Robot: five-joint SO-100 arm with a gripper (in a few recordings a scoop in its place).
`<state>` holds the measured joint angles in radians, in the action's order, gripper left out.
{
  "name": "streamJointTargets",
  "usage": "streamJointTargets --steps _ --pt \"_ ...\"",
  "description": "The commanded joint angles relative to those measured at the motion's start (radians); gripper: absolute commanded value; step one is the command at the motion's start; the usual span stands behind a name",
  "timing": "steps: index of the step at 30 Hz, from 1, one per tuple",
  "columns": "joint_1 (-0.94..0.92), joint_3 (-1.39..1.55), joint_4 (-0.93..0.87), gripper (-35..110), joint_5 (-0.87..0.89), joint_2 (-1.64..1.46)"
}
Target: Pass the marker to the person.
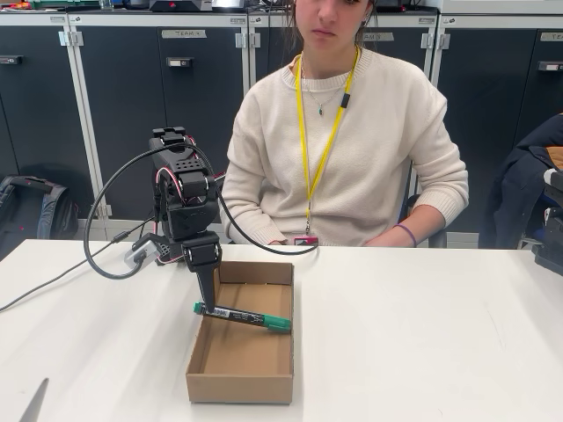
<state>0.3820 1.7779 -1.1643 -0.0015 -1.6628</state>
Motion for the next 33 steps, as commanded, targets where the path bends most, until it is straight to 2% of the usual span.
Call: streamJointTargets --steps 1,13,18,25,33 --pt "-0.005 -0.041 0.018 17 0.008 -0.002" --pt "-0.005 -0.051 0.046 16 0.011 0.048" --pt "-0.006 -0.034 0.075 -5 -0.005 0.049" --pt "-0.002 0.005 0.092 -5 -0.057 0.017" --pt "0.005 -0.04 -0.023 -5 -0.115 -0.069"
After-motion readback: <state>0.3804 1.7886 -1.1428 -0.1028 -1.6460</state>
